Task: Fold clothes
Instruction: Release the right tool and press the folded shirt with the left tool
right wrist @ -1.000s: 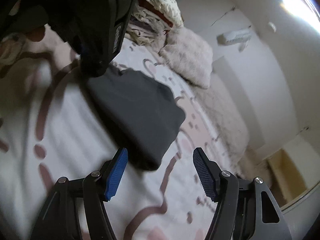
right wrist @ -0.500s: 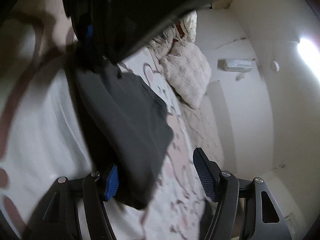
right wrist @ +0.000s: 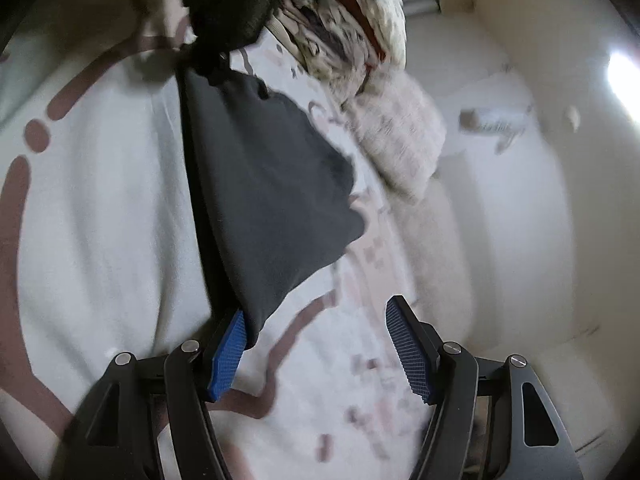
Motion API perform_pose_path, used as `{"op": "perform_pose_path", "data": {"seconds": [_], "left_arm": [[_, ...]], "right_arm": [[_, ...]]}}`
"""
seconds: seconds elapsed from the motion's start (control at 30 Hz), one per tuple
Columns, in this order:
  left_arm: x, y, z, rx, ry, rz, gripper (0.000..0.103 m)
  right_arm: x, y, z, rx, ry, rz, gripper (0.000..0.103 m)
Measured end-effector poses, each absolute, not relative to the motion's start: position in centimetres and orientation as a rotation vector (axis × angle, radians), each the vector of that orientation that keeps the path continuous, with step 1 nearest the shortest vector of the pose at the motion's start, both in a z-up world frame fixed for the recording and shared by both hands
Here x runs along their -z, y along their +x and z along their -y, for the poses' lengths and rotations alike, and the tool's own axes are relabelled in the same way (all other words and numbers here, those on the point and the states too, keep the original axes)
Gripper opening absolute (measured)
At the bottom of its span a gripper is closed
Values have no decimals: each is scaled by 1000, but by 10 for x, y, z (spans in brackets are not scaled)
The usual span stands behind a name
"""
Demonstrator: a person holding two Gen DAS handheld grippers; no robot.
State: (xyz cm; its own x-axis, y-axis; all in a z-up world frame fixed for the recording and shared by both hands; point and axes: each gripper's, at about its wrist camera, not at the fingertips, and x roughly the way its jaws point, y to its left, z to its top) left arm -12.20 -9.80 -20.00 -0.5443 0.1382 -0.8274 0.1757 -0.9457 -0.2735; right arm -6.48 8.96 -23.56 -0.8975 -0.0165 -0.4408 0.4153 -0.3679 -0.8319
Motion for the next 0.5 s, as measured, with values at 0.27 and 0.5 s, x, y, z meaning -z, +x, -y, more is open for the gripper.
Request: {"op": "perform_pose_path", "data": {"seconds": [0.27,0.5], "left_arm": [[188,-103,108,2685,1485,-663,5],[151,-107,103,2847,1391,-774,5]], "right_arm": [[218,-29,-88,2237,661,-1529,66],[155,-63,-100,2411,832,-1029,26]]}}
